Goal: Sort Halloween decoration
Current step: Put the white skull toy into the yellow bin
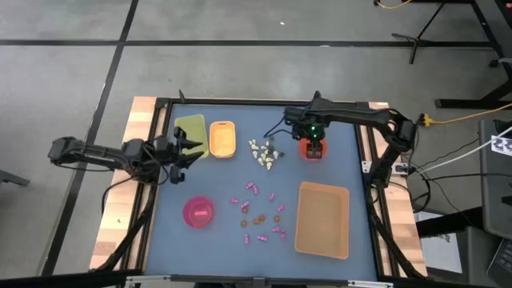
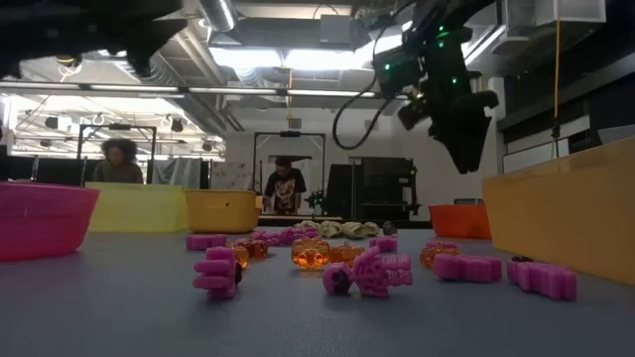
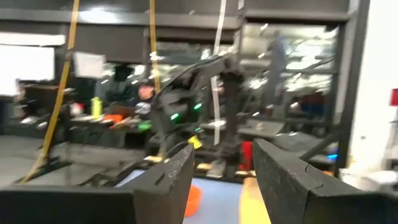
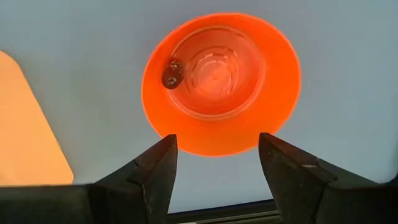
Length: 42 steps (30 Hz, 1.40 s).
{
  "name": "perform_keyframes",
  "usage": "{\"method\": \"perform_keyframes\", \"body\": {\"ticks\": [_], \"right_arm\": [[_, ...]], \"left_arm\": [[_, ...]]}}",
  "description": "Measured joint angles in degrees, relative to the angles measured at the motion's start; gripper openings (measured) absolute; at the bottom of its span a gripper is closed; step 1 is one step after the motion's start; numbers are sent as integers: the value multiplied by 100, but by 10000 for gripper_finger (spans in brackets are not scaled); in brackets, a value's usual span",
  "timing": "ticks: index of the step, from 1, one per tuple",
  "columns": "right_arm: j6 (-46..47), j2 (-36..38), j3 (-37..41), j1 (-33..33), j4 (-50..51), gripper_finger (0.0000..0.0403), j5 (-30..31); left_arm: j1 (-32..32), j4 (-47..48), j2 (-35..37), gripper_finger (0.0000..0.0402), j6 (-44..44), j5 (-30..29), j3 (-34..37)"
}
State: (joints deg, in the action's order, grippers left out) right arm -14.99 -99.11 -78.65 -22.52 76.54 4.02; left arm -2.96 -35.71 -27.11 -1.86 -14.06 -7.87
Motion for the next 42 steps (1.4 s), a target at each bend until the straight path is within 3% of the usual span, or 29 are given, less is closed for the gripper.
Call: {"method": "perform_keyframes", "body": {"ticks": [7,16,25,34,42], "right_arm": [[53,436,0,0,45,225,-281],[-27,1582,898,0,-431,225,-338],[3,2453,1911,0,-1040,225,-355],[18,2503,1967,0,-1502,225,-358],[18,2503,1967,0,-1740,225,-360]], "left_arm": [[386,208,-1795,154,238,-137,-1313],[1090,2343,-3968,154,217,-81,-3580],[1644,3724,-5749,154,710,1421,-5283],[2067,4204,-6892,153,1679,2138,-5649],[2221,4394,-7584,153,2539,2189,-5649]]}}
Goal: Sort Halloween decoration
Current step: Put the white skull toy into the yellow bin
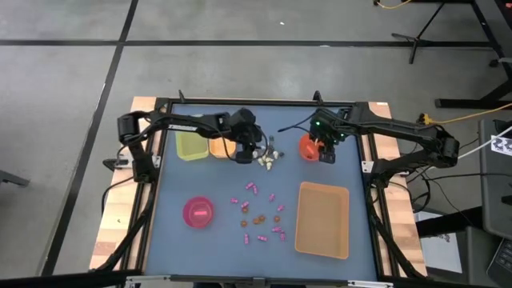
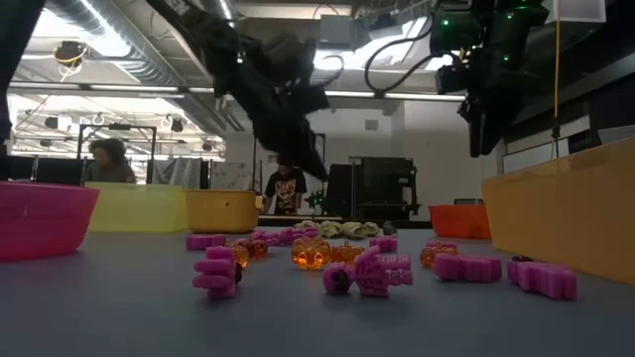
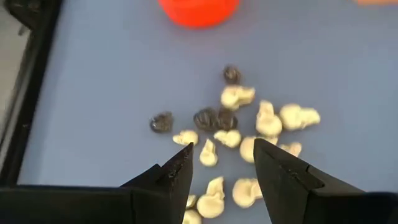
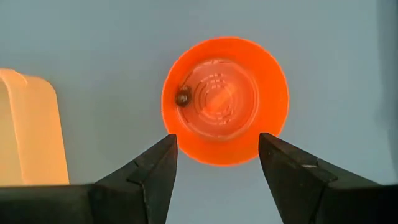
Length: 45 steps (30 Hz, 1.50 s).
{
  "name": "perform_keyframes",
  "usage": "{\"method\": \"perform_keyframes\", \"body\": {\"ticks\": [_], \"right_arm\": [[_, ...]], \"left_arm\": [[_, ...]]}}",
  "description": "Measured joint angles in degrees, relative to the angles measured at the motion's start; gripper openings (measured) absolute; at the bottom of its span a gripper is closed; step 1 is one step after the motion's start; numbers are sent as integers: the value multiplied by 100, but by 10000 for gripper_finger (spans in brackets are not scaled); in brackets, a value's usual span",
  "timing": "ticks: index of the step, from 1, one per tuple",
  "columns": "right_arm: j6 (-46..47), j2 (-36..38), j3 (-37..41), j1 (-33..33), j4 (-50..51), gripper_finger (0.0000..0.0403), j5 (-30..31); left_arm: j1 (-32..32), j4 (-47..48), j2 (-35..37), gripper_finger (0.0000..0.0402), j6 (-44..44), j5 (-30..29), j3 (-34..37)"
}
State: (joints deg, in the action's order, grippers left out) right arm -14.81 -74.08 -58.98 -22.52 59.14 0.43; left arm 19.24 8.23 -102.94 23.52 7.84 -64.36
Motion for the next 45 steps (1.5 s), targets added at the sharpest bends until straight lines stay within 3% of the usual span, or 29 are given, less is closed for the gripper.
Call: {"method": "perform_keyframes", "body": {"ticks": [15,45], "right_arm": [[0,-2,0,0,-276,225,0],[107,-4,0,0,-274,225,0]], "left_arm": [[-13,136,-557,153,851,33,0],[-17,326,-1046,142,814,218,-20]]}}
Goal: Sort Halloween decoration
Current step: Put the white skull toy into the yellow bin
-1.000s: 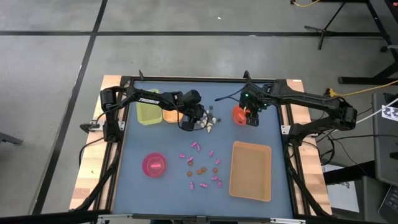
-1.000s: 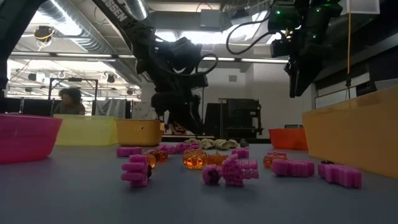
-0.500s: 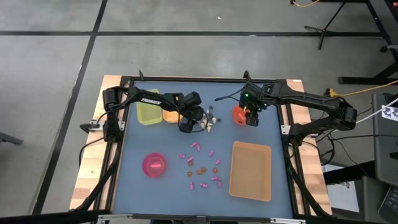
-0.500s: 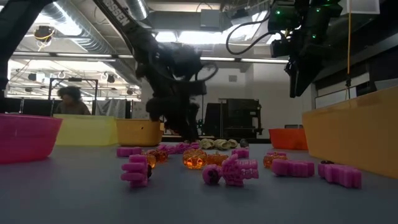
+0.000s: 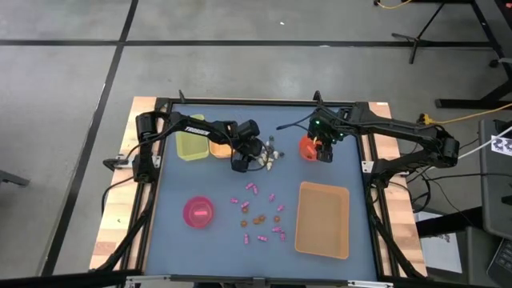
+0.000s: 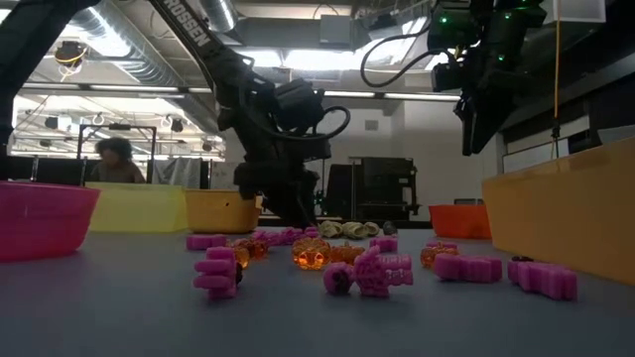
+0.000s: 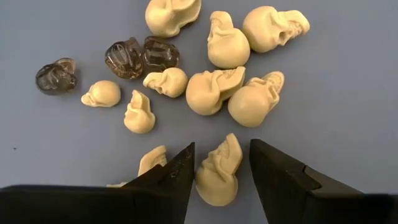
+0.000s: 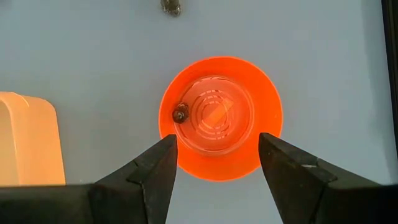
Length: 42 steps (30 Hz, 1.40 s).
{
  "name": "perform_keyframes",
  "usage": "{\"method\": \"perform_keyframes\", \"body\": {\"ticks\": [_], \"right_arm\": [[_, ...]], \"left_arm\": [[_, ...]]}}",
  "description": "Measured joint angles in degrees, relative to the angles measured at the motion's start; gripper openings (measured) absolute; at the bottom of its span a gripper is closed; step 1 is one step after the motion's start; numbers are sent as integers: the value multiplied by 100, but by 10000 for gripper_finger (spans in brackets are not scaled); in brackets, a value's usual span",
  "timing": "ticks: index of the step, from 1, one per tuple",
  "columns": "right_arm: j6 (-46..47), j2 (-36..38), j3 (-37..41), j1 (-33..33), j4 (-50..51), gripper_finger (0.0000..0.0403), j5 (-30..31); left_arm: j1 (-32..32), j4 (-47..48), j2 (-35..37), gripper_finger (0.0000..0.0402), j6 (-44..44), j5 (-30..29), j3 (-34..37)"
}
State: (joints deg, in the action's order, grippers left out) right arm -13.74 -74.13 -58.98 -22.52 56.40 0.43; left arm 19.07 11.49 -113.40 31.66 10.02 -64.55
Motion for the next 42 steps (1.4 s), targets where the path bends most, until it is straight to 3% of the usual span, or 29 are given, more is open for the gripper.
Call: {"method": "perform_keyframes", "body": {"ticks": [12,42], "right_arm": [[0,0,0,0,0,225,0],[0,0,0,0,1,225,-2]], "left_arm": [[-2,7,-9,83,0,-38,9],[6,4,11,77,-644,-35,13]]}}
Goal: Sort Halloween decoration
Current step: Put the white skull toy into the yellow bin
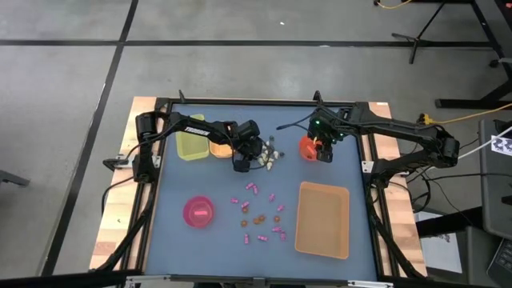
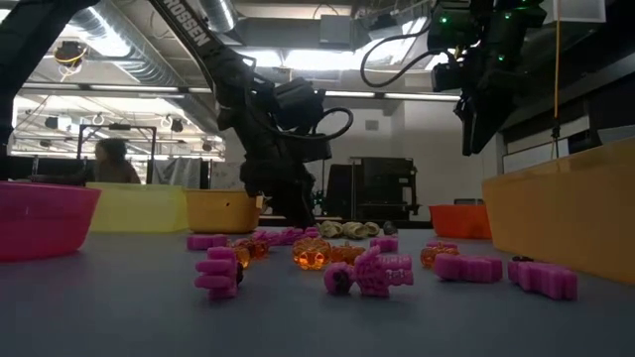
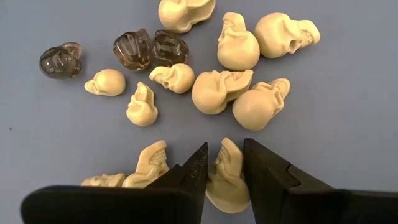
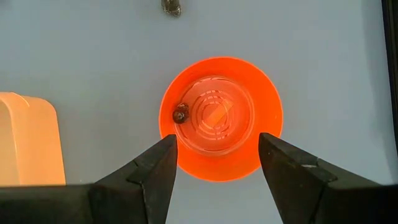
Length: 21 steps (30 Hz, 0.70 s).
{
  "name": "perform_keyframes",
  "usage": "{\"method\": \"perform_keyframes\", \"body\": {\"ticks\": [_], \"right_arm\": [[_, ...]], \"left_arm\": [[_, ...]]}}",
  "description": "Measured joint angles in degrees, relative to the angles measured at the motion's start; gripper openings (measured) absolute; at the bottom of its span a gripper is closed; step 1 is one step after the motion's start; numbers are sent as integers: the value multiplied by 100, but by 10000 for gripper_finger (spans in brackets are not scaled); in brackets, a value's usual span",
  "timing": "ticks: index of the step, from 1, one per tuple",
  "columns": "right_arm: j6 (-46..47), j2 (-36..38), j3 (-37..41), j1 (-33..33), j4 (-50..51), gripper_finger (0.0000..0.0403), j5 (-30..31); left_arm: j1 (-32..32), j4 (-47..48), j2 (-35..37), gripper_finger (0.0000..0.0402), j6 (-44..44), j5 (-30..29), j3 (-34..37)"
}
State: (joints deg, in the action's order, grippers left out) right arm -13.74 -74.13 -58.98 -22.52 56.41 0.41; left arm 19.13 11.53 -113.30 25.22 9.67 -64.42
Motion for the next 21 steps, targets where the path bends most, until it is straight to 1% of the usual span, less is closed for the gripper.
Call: {"method": "perform_keyframes", "body": {"ticks": [5,13,18,21], "right_arm": [[0,0,0,0,-1,225,0],[0,0,0,0,-1,225,2],[0,0,0,0,-1,225,2],[0,0,0,0,-1,225,1]], "left_arm": [[1,383,-26,77,-117,-9,-257],[6,1332,-35,77,-113,-132,-1076],[-1,2066,-33,77,-113,-228,-1599],[1,2669,-31,77,-111,-299,-1911]]}}
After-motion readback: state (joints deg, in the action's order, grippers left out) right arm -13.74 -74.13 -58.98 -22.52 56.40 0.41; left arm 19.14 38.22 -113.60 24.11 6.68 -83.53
